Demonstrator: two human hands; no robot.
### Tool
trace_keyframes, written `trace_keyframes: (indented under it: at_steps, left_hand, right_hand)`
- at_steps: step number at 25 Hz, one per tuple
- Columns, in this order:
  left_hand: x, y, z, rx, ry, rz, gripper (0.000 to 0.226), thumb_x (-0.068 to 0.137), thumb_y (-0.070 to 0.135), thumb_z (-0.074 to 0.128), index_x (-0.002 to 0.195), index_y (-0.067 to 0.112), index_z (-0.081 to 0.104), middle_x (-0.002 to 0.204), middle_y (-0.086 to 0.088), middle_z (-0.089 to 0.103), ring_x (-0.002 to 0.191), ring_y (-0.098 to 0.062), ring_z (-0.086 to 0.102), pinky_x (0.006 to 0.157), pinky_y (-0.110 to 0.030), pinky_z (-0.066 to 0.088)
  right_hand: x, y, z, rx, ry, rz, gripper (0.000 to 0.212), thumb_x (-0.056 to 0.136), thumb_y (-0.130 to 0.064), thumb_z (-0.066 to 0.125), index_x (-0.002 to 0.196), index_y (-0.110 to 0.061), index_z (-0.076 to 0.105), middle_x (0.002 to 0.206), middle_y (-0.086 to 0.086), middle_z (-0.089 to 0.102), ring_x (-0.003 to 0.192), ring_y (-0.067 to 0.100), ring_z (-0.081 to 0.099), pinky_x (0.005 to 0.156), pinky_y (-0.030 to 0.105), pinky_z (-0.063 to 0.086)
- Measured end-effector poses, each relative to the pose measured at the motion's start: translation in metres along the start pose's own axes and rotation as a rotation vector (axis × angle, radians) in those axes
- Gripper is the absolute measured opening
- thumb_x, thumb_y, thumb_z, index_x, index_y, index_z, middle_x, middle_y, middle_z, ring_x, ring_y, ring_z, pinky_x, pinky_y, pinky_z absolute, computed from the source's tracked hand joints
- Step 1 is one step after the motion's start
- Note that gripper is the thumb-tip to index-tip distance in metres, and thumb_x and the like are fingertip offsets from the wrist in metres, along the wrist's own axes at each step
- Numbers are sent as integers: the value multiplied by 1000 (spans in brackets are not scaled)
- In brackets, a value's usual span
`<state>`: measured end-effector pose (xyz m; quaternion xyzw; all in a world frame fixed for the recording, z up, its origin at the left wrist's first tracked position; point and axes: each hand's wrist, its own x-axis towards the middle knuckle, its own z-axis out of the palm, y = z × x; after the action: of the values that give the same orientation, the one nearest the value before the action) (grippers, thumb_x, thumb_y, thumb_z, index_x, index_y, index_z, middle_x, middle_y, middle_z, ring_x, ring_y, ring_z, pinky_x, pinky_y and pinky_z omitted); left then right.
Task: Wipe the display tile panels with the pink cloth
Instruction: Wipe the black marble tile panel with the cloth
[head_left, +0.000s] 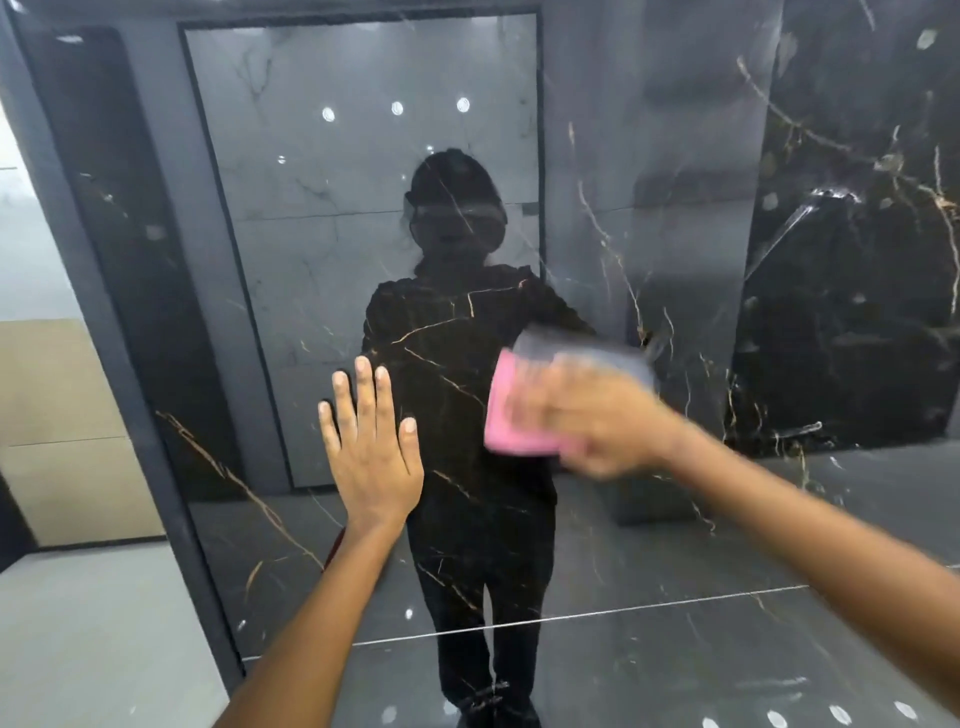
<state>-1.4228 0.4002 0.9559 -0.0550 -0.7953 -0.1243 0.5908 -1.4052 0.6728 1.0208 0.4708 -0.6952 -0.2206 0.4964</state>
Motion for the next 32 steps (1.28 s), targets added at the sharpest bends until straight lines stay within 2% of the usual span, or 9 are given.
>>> trace_keyframes:
  at_steps: [5,9,11,14,17,21,23,28,32]
  left_hand:
    - [0,1,0,21,13,-1,59,101,31,26,154,9,11,161,-5,13,150,-16,-13,121,-37,-8]
    - [1,0,-1,12,12,-2,60,102,31,26,155,8,11,161,-11,17,150,-21,-8,120,-37,-10]
    - [-2,2,-2,15,21,5,59,102,31,25,155,7,11,161,-12,18,149,-28,2,120,-37,-10]
    - [0,3,0,22,37,-3,59,103,31,25,154,6,10,161,-13,19,148,-33,10,120,-37,-10]
    - [-4,4,-1,29,26,-16,59,103,31,26,154,7,11,161,-12,19,148,-32,10,120,-36,-10]
    - [4,5,-1,29,10,8,59,102,31,27,154,6,13,161,-13,21,147,-32,11,120,-37,-10]
    - [1,2,-8,-24,-7,19,57,102,29,28,154,7,18,161,-13,20,147,-32,10,119,-36,-12]
    - [-65,-31,-3,-6,-41,-160,57,99,25,32,152,10,21,161,-9,14,147,-33,6,119,-45,-7]
    - [-75,-43,6,-6,-82,-100,56,100,30,28,151,8,23,157,-14,20,146,-31,4,119,-42,-9]
  right_hand:
    - [-32,10,-1,-74,334,697,66,76,-23,52,142,-15,47,147,14,44,142,34,30,115,39,21]
    - [-108,-128,46,26,-232,68,90,68,-27,65,149,-26,26,163,-4,5,148,20,15,122,41,3]
    - [-99,-96,36,29,-150,-28,79,71,-22,65,145,-24,37,160,-2,19,146,21,23,121,45,11]
    - [-55,3,-7,-37,185,476,53,80,-22,54,133,-16,52,141,10,46,135,34,40,110,49,30]
    - [-73,-14,2,-23,352,802,64,79,-21,50,143,-21,44,152,7,37,142,36,29,112,45,26]
    - [-119,-161,54,62,-195,223,89,74,-26,60,154,-32,20,161,-9,15,149,21,13,120,43,9]
    - [-99,-143,50,99,-165,70,73,79,-28,62,147,-28,35,155,-5,30,148,19,17,121,41,7]
    - [10,-48,22,65,298,692,54,84,-29,51,134,-9,54,144,15,46,147,28,18,118,45,15]
    - [-53,-179,85,72,-95,-50,63,84,-22,58,144,-16,39,152,3,37,149,24,7,122,43,3]
